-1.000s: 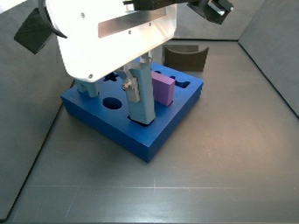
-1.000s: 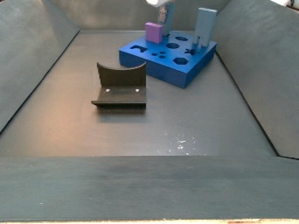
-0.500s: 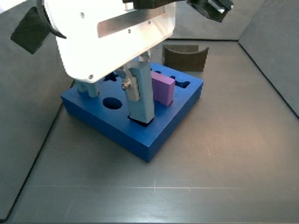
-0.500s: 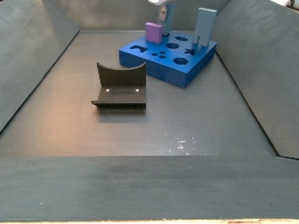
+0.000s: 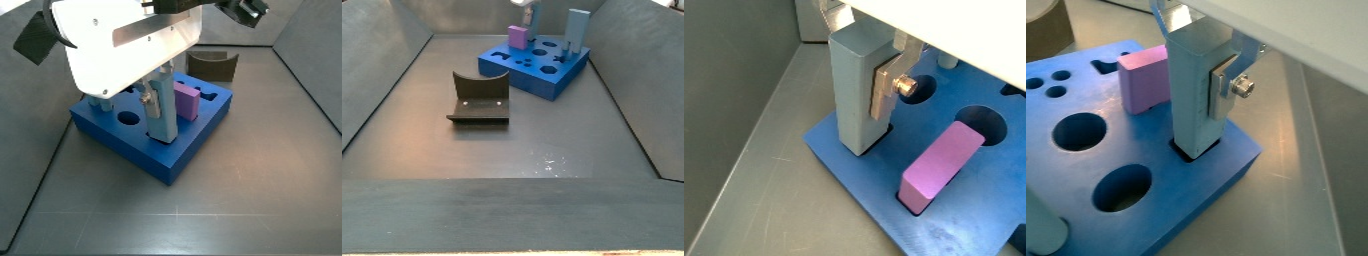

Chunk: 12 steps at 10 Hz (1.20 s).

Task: Pick up the rectangle object. Move to above the board. Insert the rectangle object.
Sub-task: Insert the rectangle object.

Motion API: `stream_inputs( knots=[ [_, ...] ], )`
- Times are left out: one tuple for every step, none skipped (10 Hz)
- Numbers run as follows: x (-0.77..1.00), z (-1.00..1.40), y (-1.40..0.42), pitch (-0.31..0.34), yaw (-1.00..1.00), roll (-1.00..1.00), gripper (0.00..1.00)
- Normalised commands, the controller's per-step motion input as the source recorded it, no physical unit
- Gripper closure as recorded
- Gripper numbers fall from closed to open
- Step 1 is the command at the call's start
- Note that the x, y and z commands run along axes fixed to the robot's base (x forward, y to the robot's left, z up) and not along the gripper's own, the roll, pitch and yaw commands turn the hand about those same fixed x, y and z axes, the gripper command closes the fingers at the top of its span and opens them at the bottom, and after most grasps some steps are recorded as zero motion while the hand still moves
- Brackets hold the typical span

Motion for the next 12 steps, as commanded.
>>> stream_inputs(
  knots=[
    [-0.06, -0.32, 0.26, -0.617, 0.62, -0.4, 1.0],
    [-0.36, -0.04, 0.0, -0.423, 0.57, -0.13, 1.0],
    [0.0, 0.0, 0.0, 0.0, 0.0, 0.01, 1.0],
    [0.07, -0.76, -0.35, 0.0, 0.0, 0.63, 1.0],
    [0.0, -0.66, -0.46, 0.0, 0.0, 0.79, 1.0],
    [-0.09, 0.0, -0.06, 0.08, 0.33, 1.0, 1.0],
    [-0.05, -0.03, -0.01, 0.257, 0.39, 1.0, 1.0],
    [-0.04, -0.04, 0.0, 0.269, 0.39, 1.0, 1.0],
    [-0.02, -0.05, 0.0, 0.323, 0.41, 1.0, 1.0],
    [-0.07, 0.0, 0.0, 0.314, 0.39, 1.0, 1.0],
    [0.0, -0.12, -0.11, 0.097, 0.0, 0.27, 1.0],
    [-0.05, -0.33, 0.0, -0.257, 0.0, -0.09, 1.0]
  ],
)
